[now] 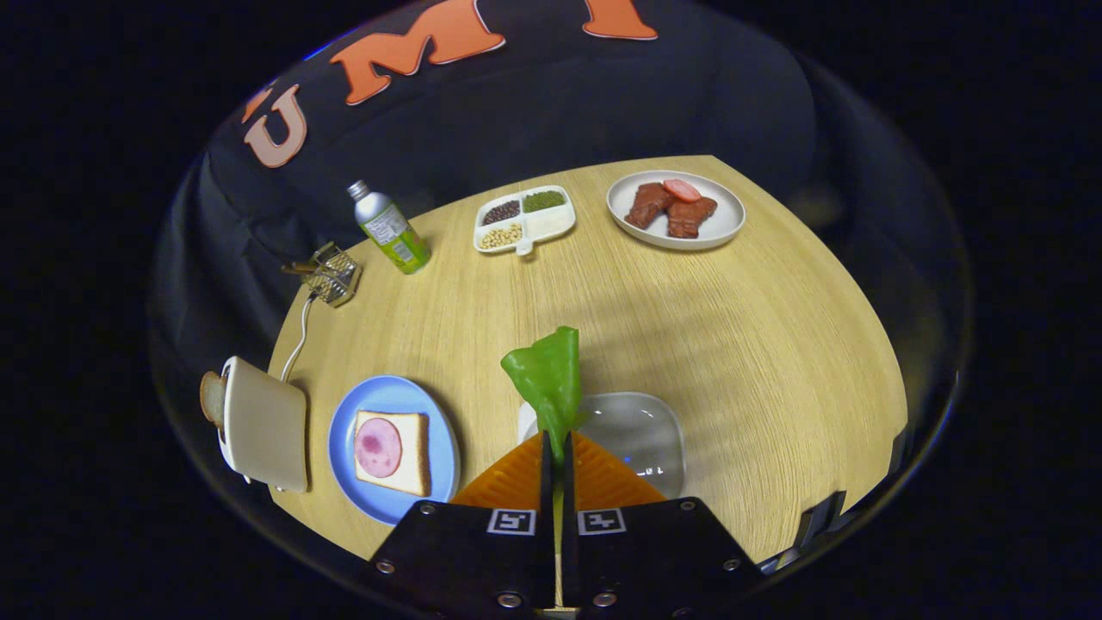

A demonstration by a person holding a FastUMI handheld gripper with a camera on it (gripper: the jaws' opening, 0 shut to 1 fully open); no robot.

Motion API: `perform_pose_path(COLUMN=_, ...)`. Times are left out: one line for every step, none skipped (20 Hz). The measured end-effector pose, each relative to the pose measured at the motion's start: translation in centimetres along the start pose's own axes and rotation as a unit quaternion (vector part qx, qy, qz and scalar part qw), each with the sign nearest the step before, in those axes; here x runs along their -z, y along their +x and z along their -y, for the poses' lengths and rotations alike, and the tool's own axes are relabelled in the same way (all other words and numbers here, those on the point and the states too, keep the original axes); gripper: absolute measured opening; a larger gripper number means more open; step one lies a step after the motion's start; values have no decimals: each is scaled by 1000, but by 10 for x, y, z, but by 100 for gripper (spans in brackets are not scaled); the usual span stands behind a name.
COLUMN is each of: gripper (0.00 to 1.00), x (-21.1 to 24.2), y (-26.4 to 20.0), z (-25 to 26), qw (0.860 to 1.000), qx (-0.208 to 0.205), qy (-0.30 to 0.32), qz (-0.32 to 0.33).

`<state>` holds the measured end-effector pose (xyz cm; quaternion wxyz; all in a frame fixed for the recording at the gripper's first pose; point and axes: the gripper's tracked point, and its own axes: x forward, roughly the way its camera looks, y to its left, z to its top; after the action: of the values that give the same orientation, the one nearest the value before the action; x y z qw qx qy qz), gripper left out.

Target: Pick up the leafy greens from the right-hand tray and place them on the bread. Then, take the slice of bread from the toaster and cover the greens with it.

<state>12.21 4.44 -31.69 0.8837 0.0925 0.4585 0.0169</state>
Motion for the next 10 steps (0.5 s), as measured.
perform_pose_path(gripper=3, x=-3, y=-4, z=-8, qw=1000, qx=-3, qy=-9, qz=8)
perform_pose_path(gripper=3, x=-6, y=-9, z=-18, qw=1000, qx=-10, qy=-15, qz=13)
perform_pose_path(gripper=4, x=-7, y=-12, z=-28, qw=999, qx=-16, qy=-22, qz=16)
perform_pose_path(gripper=4, x=-7, y=-15, z=-36, qw=999, qx=-20, qy=-27, qz=17)
perform_pose_path(gripper=4, x=-7, y=-16, z=-45, qw=999, qx=-26, qy=-33, qz=19)
perform_pose_path(gripper=4, x=-7, y=-16, z=-53, qw=998, qx=-33, qy=-40, qz=19)
perform_pose_path(gripper=3, x=-6, y=-18, z=-59, qw=998, qx=-34, qy=-41, qz=20)
perform_pose_path(gripper=4, x=-7, y=-18, z=-66, qw=998, qx=-38, qy=-43, qz=20)
perform_pose_path(gripper=3, x=-6, y=-18, z=-75, qw=998, qx=-44, qy=-51, qz=20)
perform_pose_path(gripper=3, x=-5, y=-18, z=-83, qw=997, qx=-47, qy=-59, qz=19)
